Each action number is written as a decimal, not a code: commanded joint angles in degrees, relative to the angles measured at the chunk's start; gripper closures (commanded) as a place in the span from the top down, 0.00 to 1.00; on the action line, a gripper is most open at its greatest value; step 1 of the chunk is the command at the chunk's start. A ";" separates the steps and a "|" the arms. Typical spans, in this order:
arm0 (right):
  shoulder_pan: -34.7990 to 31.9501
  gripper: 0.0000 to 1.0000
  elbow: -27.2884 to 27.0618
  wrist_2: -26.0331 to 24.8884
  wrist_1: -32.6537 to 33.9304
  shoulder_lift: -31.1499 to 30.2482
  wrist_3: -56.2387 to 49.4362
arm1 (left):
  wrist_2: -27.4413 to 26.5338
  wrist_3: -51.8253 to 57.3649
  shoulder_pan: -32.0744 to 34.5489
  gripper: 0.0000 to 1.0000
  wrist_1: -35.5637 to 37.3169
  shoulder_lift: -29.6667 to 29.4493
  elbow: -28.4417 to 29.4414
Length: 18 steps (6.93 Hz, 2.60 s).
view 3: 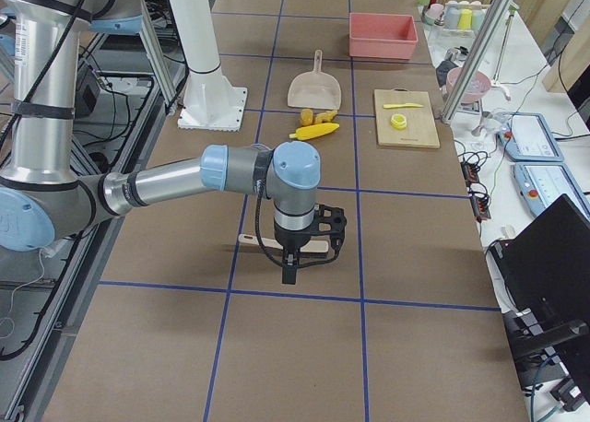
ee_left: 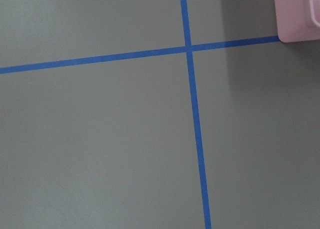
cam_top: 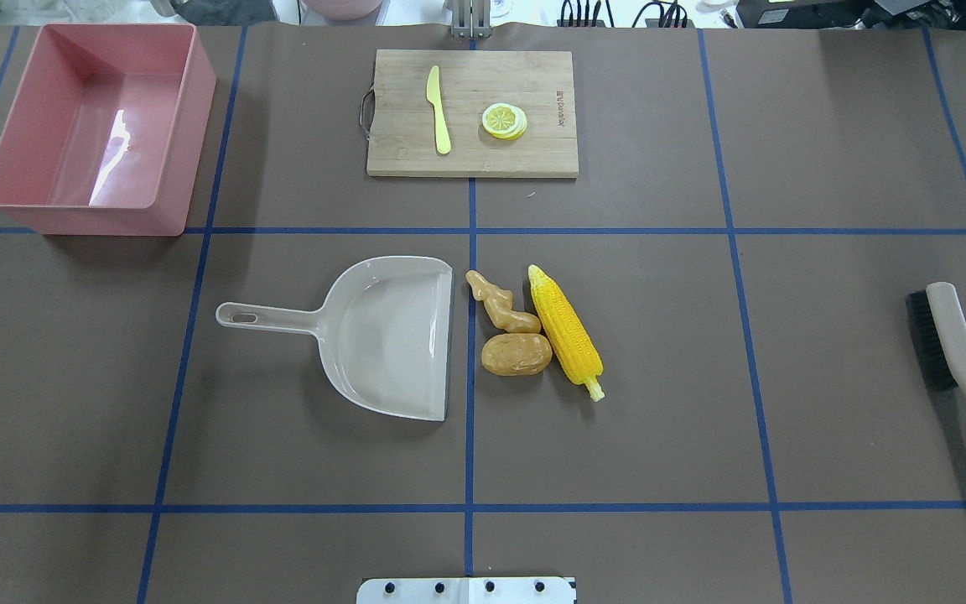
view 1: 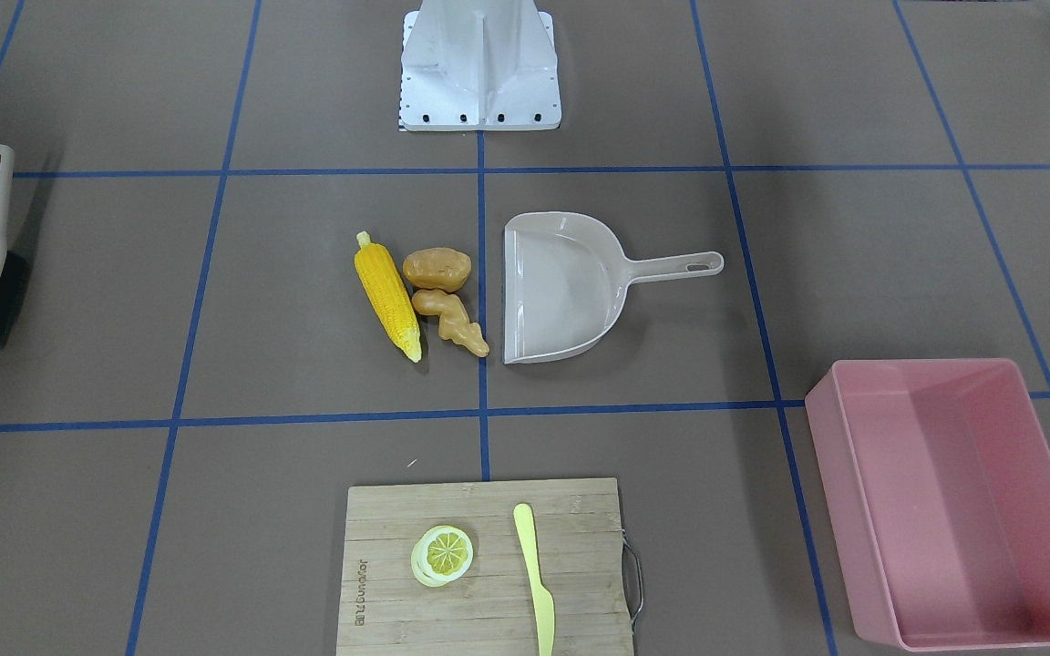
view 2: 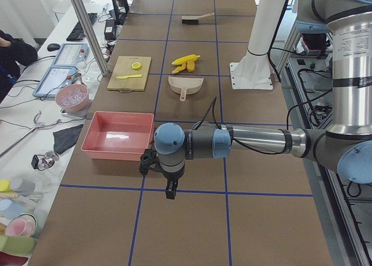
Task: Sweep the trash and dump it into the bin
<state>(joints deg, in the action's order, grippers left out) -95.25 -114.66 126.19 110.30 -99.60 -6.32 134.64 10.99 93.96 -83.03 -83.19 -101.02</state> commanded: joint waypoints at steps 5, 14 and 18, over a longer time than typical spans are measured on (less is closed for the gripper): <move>-1.52 1.00 -2.58 0.63 0.61 -0.77 0.25 | 0.79 -0.18 -0.70 0.98 -0.29 -2.92 -4.69; -3.89 1.00 -2.31 2.04 0.00 -4.12 0.25 | 4.84 0.08 -36.45 0.98 -20.06 -27.19 -5.95; -3.81 1.00 -2.23 5.19 0.00 -7.10 -0.28 | 1.00 0.34 -43.41 0.98 -28.65 -32.04 -6.03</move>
<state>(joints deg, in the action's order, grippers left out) -99.05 -117.17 130.28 110.30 -106.06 -6.46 138.03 11.18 51.89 -108.33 -115.08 -107.08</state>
